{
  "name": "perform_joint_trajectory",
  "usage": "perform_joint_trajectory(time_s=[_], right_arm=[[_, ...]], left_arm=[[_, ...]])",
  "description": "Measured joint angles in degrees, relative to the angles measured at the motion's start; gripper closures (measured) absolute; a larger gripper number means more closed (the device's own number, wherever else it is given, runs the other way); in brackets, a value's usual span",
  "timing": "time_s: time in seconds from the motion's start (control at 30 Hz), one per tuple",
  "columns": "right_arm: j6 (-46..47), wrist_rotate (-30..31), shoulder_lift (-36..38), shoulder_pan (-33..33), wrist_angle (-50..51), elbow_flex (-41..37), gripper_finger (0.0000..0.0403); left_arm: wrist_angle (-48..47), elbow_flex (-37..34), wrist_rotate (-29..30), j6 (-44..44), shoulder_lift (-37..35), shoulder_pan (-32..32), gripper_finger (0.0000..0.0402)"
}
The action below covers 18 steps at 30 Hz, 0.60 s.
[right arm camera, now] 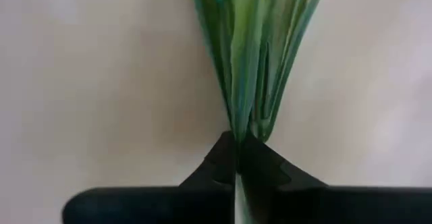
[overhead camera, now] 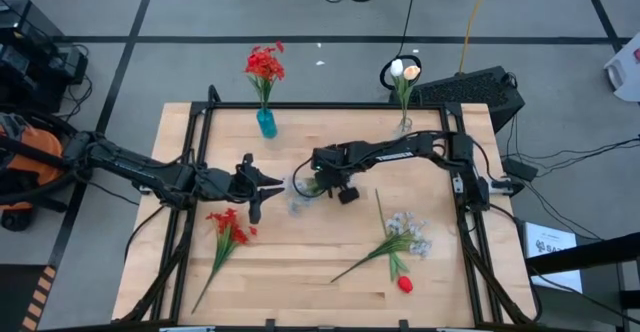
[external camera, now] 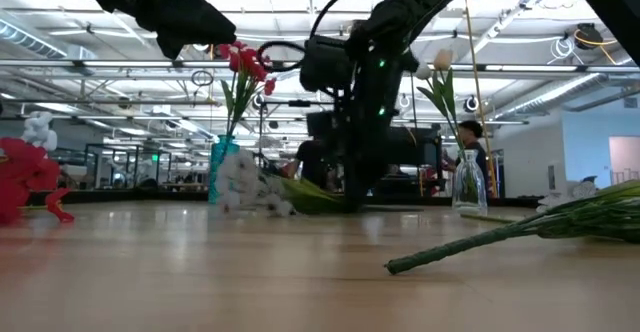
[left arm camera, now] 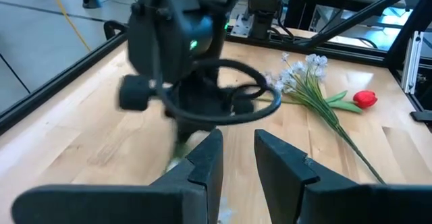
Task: Sort flowers into vase by color
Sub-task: Put the top white flowers into the transparent vase
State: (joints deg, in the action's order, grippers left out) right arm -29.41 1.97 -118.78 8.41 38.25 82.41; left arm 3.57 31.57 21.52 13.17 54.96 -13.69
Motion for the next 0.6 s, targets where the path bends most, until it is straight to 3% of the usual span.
perform_joint_trajectory(time_s=[0.1, 0.23, 0.47, 0.6], right_arm=[[13.78, -5.61, 4.17, 0.32, -0.76, -0.18, 0.0402], [21.49, -5.74, 12.25, 0.60, -5.34, -3.78, 0.0402], [34.04, -4.71, 31.91, 0.11, -17.06, -23.37, 0.0402], [40.81, 1.89, 44.93, -1.47, -22.62, -33.91, 0.0403]], left_arm=[[0.01, 0.00, 0.04, -0.22, 0.00, 0.11, 0.0311], [0.16, 0.00, 0.31, -0.46, 0.00, 0.17, 0.0311], [0.55, 0.00, 0.42, -0.15, 0.00, 0.17, 0.0311], [0.55, 0.00, 0.42, -0.15, 0.00, 0.17, 0.0311]])
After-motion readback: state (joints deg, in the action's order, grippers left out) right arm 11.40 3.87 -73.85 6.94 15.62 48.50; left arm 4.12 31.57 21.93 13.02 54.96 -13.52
